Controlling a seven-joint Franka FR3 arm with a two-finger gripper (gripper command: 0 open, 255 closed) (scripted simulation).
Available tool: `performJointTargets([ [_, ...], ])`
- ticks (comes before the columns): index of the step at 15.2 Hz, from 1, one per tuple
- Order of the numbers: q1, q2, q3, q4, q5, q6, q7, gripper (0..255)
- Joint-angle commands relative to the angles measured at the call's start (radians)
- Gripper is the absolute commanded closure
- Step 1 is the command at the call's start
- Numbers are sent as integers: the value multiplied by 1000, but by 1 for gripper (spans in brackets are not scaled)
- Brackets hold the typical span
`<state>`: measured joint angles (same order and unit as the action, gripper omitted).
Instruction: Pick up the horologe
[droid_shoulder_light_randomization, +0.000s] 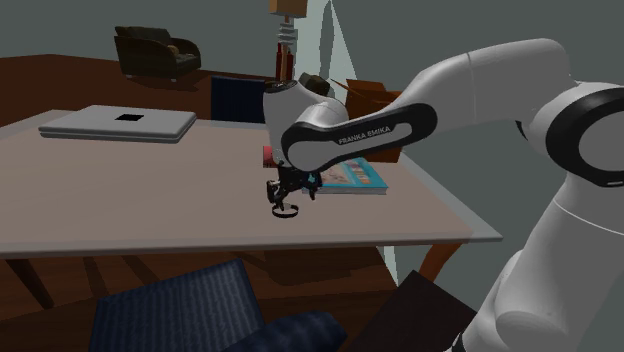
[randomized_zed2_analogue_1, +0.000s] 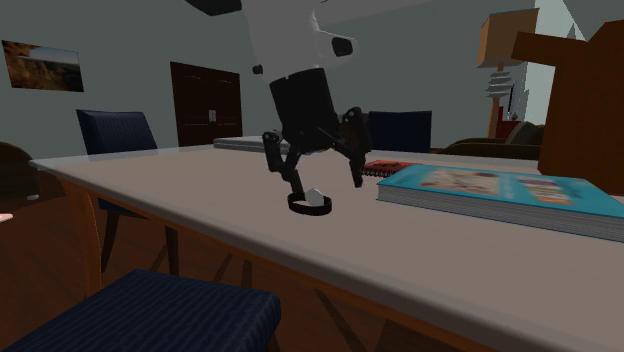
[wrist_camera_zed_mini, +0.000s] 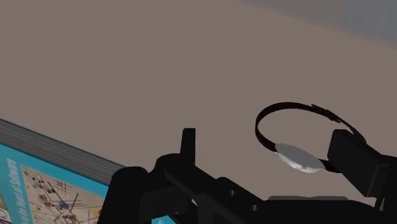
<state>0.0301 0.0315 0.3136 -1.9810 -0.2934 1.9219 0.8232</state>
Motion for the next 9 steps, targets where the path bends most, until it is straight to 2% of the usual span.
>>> performJointTargets([
  [1,2,10,1,-11,-5,19,10,0],
  [2,2,10,1,-11,-5,19,10,0],
  [3,2,10,2,-9,-5,17,11,255],
  [9,2,9,2,-9,-5,17,10,255],
])
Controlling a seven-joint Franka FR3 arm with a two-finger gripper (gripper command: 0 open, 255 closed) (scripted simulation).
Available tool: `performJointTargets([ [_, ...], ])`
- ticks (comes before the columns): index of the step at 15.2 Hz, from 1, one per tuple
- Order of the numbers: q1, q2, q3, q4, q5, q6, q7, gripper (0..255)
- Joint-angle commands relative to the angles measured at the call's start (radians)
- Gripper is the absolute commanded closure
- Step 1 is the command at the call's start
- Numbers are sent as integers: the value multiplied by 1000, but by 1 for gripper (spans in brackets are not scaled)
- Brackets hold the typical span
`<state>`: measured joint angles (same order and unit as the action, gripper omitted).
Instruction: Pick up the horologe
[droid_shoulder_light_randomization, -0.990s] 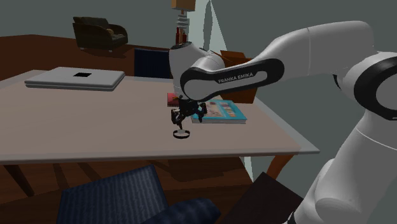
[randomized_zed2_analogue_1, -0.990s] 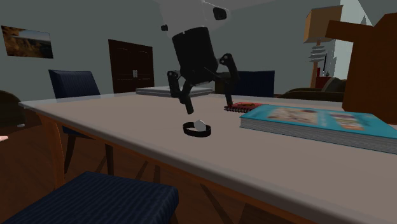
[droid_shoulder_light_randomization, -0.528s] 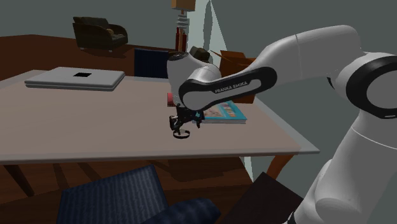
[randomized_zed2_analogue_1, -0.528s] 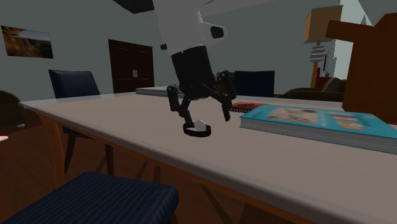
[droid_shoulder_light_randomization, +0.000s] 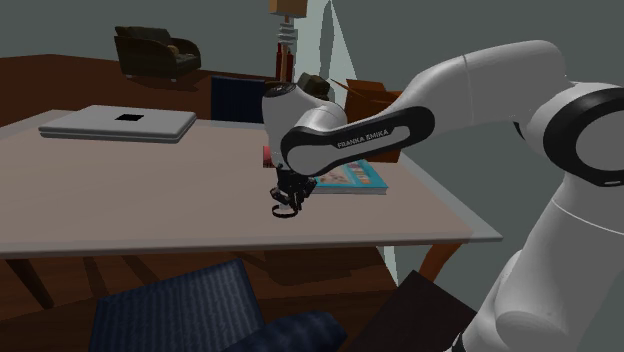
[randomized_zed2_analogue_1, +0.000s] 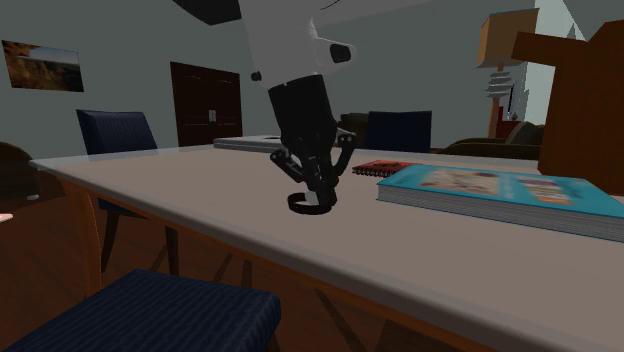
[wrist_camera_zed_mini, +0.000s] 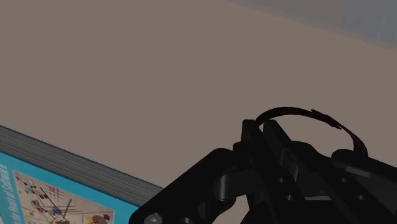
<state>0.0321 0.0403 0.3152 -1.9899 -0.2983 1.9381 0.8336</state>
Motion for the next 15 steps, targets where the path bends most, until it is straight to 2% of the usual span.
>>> performJointTargets([
  [1,0,1,0,0,0,1,0,255],
  [3,0,1,0,-2,0,2,0,255],
  [15,1,-35,2,117,25,-144,-46,255],
])
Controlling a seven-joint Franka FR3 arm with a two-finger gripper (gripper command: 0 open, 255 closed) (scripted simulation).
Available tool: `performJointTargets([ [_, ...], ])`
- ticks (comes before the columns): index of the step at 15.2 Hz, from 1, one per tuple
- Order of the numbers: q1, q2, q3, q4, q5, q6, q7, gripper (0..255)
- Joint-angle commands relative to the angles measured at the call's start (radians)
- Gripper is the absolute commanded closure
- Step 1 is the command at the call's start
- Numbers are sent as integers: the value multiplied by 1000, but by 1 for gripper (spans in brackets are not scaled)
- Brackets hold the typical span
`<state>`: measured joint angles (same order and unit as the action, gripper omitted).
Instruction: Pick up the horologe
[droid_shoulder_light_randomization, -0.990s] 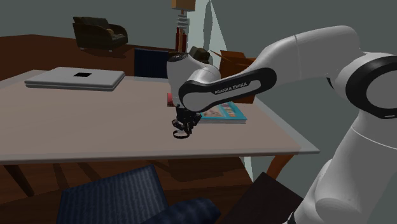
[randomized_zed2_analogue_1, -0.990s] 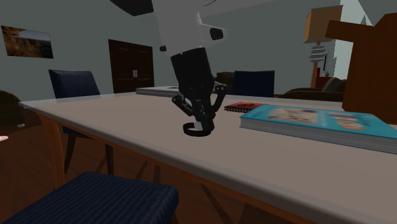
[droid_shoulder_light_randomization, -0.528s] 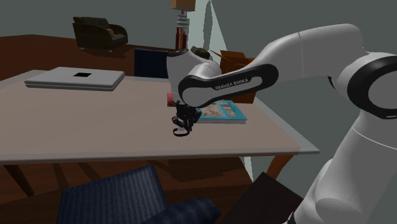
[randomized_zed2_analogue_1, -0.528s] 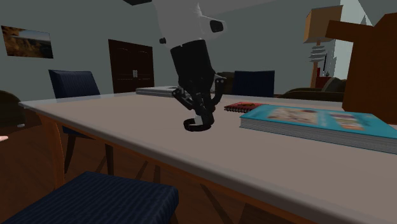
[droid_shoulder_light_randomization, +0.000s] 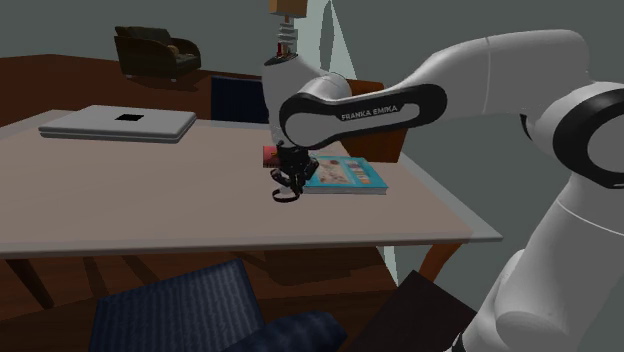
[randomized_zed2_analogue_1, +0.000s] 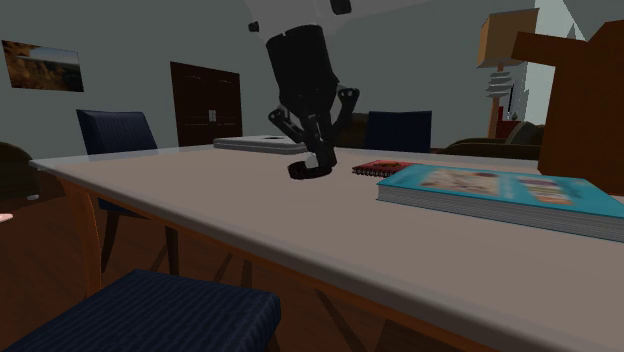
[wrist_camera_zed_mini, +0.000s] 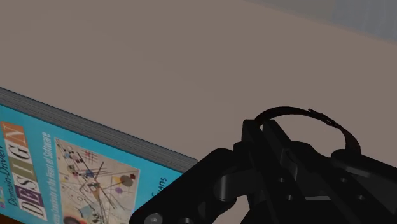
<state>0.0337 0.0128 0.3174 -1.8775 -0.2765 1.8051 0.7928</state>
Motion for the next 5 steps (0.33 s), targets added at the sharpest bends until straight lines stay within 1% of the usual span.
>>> performJointTargets([
  [1,-1,-9,-1,16,4,-24,-9,255],
  [3,0,-12,0,40,7,-49,-16,255],
  [5,0,-12,0,42,7,-51,-16,255],
])
